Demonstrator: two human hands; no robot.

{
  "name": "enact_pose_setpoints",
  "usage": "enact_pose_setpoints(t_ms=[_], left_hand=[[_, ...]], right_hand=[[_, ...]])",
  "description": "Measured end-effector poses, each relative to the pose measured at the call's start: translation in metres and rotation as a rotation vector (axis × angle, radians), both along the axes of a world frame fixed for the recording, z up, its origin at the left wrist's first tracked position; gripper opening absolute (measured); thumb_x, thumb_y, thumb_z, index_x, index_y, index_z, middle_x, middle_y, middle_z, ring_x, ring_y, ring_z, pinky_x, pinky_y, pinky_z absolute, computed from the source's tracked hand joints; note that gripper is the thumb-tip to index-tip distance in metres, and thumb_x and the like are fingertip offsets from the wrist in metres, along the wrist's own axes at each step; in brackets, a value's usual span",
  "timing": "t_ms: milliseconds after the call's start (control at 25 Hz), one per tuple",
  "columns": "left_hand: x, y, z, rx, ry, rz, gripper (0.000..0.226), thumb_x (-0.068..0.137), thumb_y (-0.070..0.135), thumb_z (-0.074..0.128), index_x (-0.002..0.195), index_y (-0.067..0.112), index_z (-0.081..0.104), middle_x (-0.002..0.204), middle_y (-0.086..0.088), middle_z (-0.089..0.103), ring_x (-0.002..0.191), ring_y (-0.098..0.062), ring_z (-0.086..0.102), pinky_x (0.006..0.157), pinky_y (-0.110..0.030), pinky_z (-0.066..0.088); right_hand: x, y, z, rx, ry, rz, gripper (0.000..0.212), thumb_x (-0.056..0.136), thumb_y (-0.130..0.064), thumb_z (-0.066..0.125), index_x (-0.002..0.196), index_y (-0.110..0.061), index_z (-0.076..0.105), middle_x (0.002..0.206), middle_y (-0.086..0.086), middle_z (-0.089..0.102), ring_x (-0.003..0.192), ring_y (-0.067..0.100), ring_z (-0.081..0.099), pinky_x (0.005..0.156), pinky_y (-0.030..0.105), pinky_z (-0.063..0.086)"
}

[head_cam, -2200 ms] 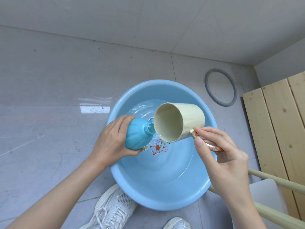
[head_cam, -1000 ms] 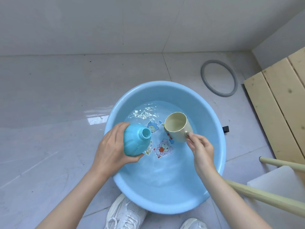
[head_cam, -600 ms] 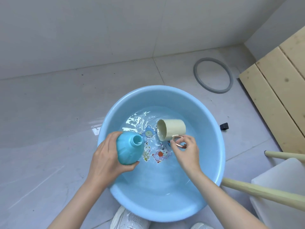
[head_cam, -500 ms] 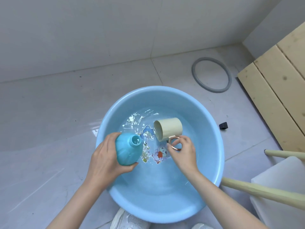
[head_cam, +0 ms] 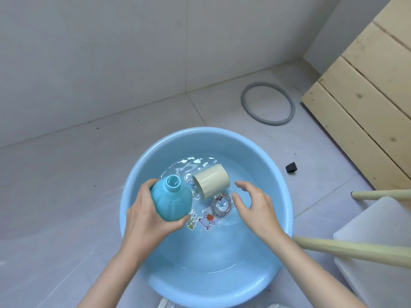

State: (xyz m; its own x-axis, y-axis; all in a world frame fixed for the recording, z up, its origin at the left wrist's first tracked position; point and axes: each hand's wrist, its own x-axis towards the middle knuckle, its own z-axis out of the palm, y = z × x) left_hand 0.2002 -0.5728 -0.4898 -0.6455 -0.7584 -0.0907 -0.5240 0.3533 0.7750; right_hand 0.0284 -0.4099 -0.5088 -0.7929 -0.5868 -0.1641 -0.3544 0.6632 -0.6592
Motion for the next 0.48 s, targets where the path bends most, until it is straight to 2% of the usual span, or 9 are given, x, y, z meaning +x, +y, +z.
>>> enact_pose_setpoints(t_ms=[80, 200, 280, 400, 480], left_hand=[[-0.004, 0.005, 0.01, 0.024, 0.026, 0.001, 0.088, 0.048, 0.036, 0.092, 0.117, 0.034, 0.036, 0.105, 0.027, 0.049, 0.093, -0.005, 0.048, 0.079, -0.026, 0.038], [-0.007, 0.013, 0.029, 0.047, 0.063, -0.01, 0.086, 0.048, 0.035, 0.092, 0.113, 0.036, 0.035, 0.102, 0.032, 0.048, 0.09, -0.003, 0.049, 0.079, -0.026, 0.038], [-0.008, 0.018, 0.044, 0.062, 0.088, -0.019, 0.085, 0.048, 0.034, 0.092, 0.112, 0.037, 0.036, 0.102, 0.032, 0.048, 0.088, 0.002, 0.051, 0.077, -0.026, 0.039], [-0.004, 0.027, 0.076, 0.078, 0.14, -0.048, 0.085, 0.047, 0.033, 0.092, 0.112, 0.037, 0.037, 0.102, 0.031, 0.049, 0.094, 0.018, 0.047, 0.071, -0.019, 0.039], [0.001, 0.032, 0.103, 0.068, 0.168, -0.073, 0.085, 0.047, 0.033, 0.093, 0.112, 0.038, 0.038, 0.102, 0.03, 0.05, 0.095, 0.02, 0.046, 0.069, -0.012, 0.039]], right_hand=[[-0.003, 0.009, 0.02, -0.006, -0.071, 0.027, 0.036, 0.094, -0.022, 0.055, 0.13, -0.022, 0.055, 0.127, -0.01, 0.06, 0.122, 0.008, 0.052, 0.101, 0.019, 0.034], [-0.003, 0.02, 0.058, -0.049, -0.1, 0.038, 0.039, 0.096, -0.023, 0.053, 0.135, -0.028, 0.051, 0.126, -0.014, 0.061, 0.12, 0.002, 0.052, 0.104, 0.023, 0.037], [-0.002, 0.024, 0.086, -0.092, -0.101, 0.028, 0.039, 0.096, -0.022, 0.052, 0.135, -0.028, 0.05, 0.123, -0.014, 0.062, 0.117, -0.001, 0.053, 0.102, 0.018, 0.037], [0.003, 0.032, 0.138, -0.145, -0.09, 0.016, 0.038, 0.098, -0.022, 0.05, 0.135, -0.03, 0.051, 0.117, -0.016, 0.062, 0.11, -0.001, 0.056, 0.088, 0.002, 0.037], [0.008, 0.039, 0.175, -0.188, -0.052, 0.027, 0.038, 0.098, -0.022, 0.05, 0.135, -0.029, 0.051, 0.114, -0.017, 0.061, 0.109, 0.001, 0.057, 0.086, 0.002, 0.038]])
